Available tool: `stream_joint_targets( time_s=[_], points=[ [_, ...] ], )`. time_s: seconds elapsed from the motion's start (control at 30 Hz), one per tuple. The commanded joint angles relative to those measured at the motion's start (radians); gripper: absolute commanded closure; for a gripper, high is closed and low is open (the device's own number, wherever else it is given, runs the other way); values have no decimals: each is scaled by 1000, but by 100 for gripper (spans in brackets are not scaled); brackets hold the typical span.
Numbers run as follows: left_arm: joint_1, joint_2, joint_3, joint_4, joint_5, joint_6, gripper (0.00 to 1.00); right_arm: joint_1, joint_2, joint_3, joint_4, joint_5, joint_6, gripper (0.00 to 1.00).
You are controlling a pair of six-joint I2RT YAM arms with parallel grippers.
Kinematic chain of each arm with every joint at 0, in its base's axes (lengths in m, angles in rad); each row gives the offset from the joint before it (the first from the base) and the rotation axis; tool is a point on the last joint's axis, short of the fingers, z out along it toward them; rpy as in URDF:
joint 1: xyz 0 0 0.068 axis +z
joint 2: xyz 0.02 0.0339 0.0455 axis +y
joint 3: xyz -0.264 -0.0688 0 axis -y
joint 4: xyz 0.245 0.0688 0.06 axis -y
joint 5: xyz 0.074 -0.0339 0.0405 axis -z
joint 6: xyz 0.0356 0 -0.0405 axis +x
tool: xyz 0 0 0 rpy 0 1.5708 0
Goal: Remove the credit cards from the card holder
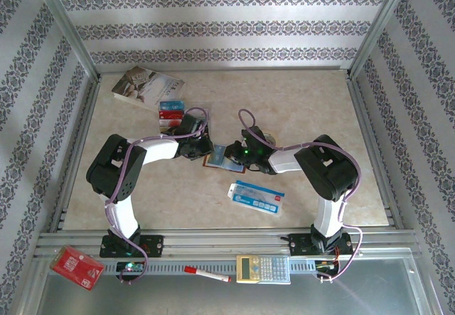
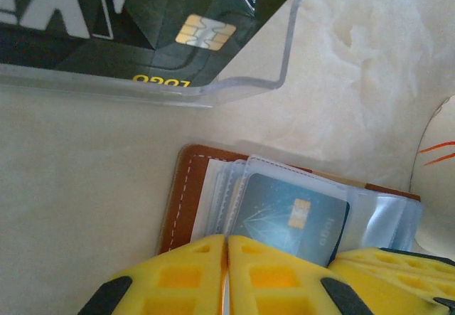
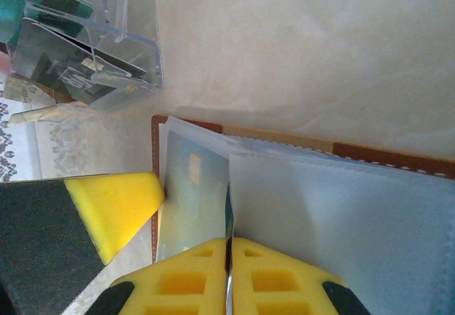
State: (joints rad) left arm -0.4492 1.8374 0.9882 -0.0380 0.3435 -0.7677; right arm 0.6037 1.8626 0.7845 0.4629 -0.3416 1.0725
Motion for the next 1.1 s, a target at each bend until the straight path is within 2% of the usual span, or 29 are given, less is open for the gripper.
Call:
stream_joint_targets(
  time_s=[0.0,0.17,0.3,0.37,0.67,0.83,0.93,1.07],
  points=[
    [7,25,-20,-81,-2,-9,88,-5,-2,-24,45,-36,-27,91],
    [6,17,-14,-88,-9,-8,88,-12,-20,-41,46,-21,-31,94],
    [7,6,-13,-84,-1,-2,76,-24,-47,-62,48,-16,-28,95],
    [7,6,-13,-82,7,-1,74,-30,-59,-75,46,-15,-28,95],
    [7,0,-13,-77,15,3,75,-48,-76,-110,47,-24,-28,95],
    [5,-26,11,-76,59,25,75,-49,-74,-100,49,-33,-26,95],
    [-7,-63,25,-74,88,43,78,-48,-73,-97,45,-34,-29,95],
    [-28,-89,22,-75,75,37,82,-48,-64,-91,43,-38,-28,95]
  ],
)
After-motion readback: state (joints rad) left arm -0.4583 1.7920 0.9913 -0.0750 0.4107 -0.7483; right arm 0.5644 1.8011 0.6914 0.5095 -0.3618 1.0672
